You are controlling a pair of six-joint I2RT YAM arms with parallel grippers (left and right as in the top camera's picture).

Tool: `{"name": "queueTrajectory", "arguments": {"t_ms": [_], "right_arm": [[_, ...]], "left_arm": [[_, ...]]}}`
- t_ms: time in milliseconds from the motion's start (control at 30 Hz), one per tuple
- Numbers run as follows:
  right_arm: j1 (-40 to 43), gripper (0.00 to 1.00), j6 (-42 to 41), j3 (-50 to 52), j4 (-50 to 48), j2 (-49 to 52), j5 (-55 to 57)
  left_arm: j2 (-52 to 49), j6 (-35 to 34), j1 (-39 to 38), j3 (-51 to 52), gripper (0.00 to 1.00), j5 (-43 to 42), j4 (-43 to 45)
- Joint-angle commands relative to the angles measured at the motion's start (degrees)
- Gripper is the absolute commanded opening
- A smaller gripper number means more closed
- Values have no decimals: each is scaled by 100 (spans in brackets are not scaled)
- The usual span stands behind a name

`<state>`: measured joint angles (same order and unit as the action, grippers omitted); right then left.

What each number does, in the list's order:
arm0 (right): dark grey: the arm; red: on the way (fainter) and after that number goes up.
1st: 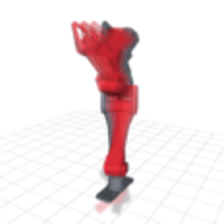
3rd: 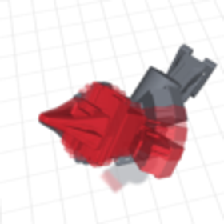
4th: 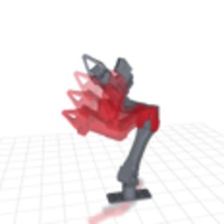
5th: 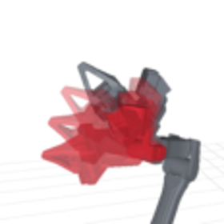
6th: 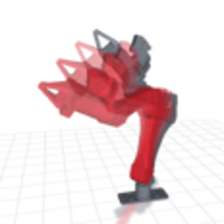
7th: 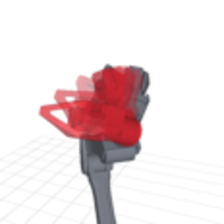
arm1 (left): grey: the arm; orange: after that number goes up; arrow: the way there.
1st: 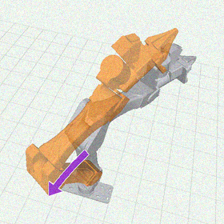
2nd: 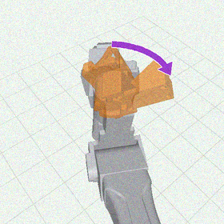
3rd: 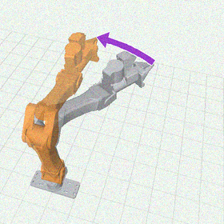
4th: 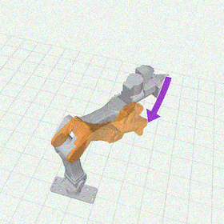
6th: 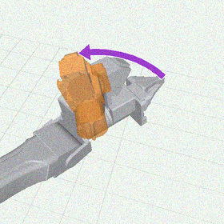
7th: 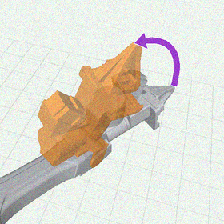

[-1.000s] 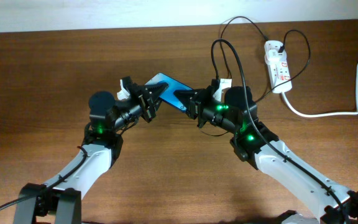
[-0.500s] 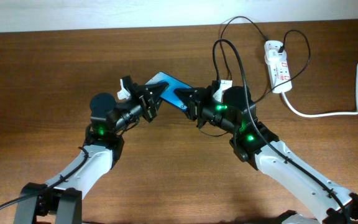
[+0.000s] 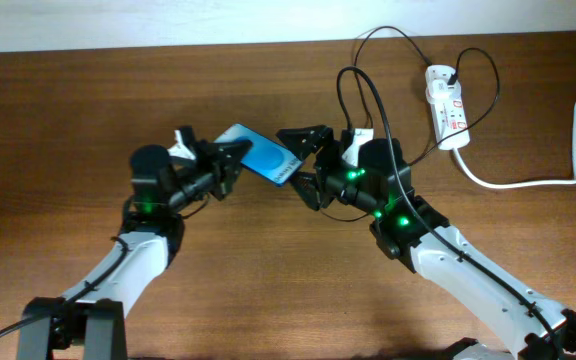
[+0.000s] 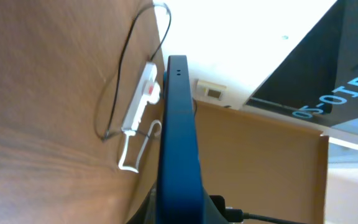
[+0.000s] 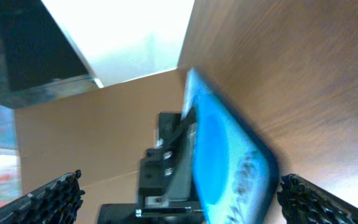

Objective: Plug charger to phone and switch on socket

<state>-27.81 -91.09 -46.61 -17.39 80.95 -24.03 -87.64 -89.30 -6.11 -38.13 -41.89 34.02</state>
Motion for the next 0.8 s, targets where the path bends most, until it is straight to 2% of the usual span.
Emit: {"name": "queueTrajectory", "arguments": {"t_ms": [0, 67, 100, 267, 367, 467, 533, 600, 667, 767], "right_arm": [[254, 98, 1211, 35, 308, 13, 162], [365, 98, 1797, 35, 588, 15, 166], [435, 98, 2256, 35, 846, 13, 164], [632, 98, 3272, -7, 1923, -7, 15], [739, 98, 4024, -328, 3032, -111, 68], [887, 98, 4577, -1023, 4579, -192, 385], [957, 98, 4872, -1746, 5777, -190, 1001], [957, 98, 4916, -2317, 6467, -190, 1790], [957, 98, 5233, -2717, 6533, -190, 2448], [957, 98, 6363, -2743, 5910, -101, 3051]], "left_arm": [[87, 782, 492, -92, 0, -844, 74], [87, 861, 682, -92, 0, -1303, 59], [87, 861, 835, -92, 0, -1878, 57], [87, 756, 942, -92, 0, -3436, -273], [87, 787, 942, -92, 0, -3969, -302], [87, 1132, 944, -92, 0, -4177, -284], [87, 1390, 940, -92, 0, -4194, -289], [87, 1440, 938, -92, 0, -4172, -286], [87, 1445, 938, -92, 0, -4118, -286], [87, 1460, 938, -92, 0, -4107, -286]]}}
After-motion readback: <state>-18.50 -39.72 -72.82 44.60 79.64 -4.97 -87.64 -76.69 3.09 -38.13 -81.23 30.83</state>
